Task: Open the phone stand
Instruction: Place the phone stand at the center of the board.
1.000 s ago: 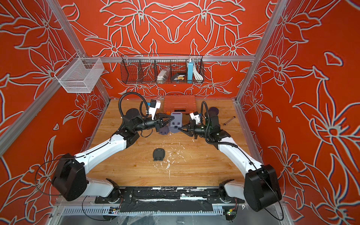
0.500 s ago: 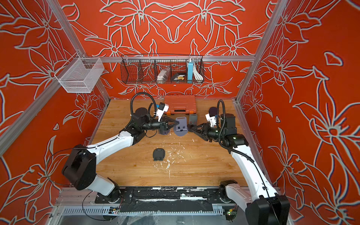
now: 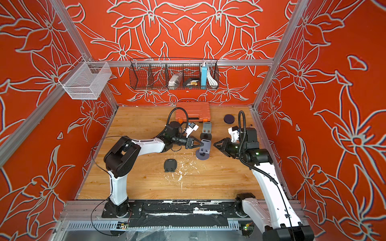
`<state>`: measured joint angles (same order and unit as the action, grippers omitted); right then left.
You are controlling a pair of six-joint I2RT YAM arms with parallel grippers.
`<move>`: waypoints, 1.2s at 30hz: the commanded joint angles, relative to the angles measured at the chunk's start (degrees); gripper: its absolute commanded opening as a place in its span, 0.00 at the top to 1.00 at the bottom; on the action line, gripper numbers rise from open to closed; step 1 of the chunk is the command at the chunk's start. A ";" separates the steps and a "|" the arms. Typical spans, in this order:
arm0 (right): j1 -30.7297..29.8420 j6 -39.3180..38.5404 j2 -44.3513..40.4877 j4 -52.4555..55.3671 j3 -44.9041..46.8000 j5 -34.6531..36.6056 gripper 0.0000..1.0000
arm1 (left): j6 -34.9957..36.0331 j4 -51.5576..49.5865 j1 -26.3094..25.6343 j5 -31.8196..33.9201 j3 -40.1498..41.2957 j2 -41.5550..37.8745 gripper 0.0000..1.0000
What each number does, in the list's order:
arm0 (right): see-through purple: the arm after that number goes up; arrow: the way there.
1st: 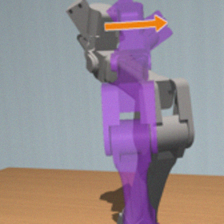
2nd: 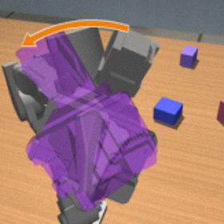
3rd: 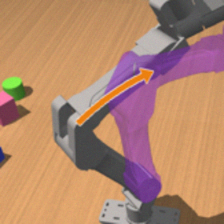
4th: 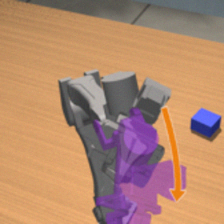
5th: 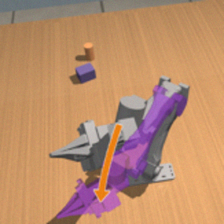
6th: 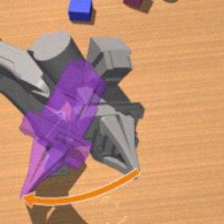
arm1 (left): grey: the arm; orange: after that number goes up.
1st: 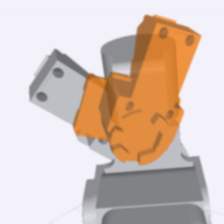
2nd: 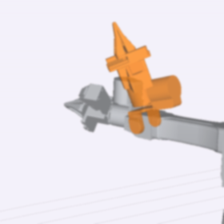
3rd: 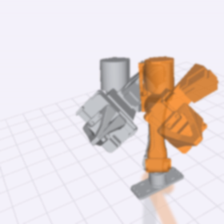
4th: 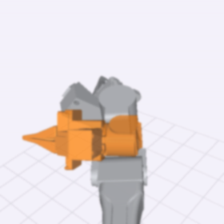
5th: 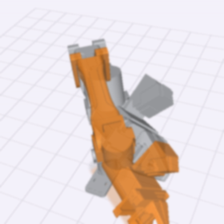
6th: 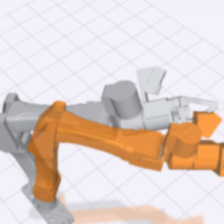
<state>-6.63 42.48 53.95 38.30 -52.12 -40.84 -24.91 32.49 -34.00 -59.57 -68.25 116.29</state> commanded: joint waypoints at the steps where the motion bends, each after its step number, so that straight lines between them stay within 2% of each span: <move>1: 0.71 -0.36 0.74 -2.72 0.23 0.98 0.68 | -2.02 3.54 -0.50 -4.33 -1.21 2.87 1.00; 8: 0.75 0.13 3.63 -7.17 1.19 -2.40 0.66 | 0.71 -1.61 -1.69 -4.68 -0.86 4.27 1.00; 13: 0.75 -0.63 4.41 -7.78 0.73 -2.76 0.63 | 0.06 -2.23 -1.73 -4.72 0.26 4.27 0.99; 18: 0.75 -0.55 5.23 -9.13 0.75 -3.97 0.60 | -0.39 -2.30 -1.86 -3.26 1.96 2.32 0.80; 21: 0.74 -0.18 5.70 -10.06 0.66 -4.73 0.61 | 1.26 -5.09 -1.86 -1.97 1.89 0.52 0.72; 24: 0.75 0.06 5.72 -10.68 0.49 -4.98 0.60 | 3.72 -10.21 -1.34 -0.81 1.13 -1.49 0.58; 27: 0.74 -0.29 5.68 -10.55 -0.14 -5.20 0.60 | 4.14 -13.62 0.55 -0.73 0.82 -4.62 0.53; 33: 0.74 -0.80 6.15 -11.49 -1.01 -4.94 0.60 | 12.41 -37.13 6.47 0.35 -9.33 -6.60 0.48; 36: 0.74 -1.15 7.12 -11.71 -2.39 -5.48 0.60 | 18.66 -52.89 10.11 5.39 -16.92 -5.50 0.48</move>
<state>-6.26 42.48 60.51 28.36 -52.12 -45.12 -14.37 -2.11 -26.50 -58.02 -80.55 111.37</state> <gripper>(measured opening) 0.405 0.521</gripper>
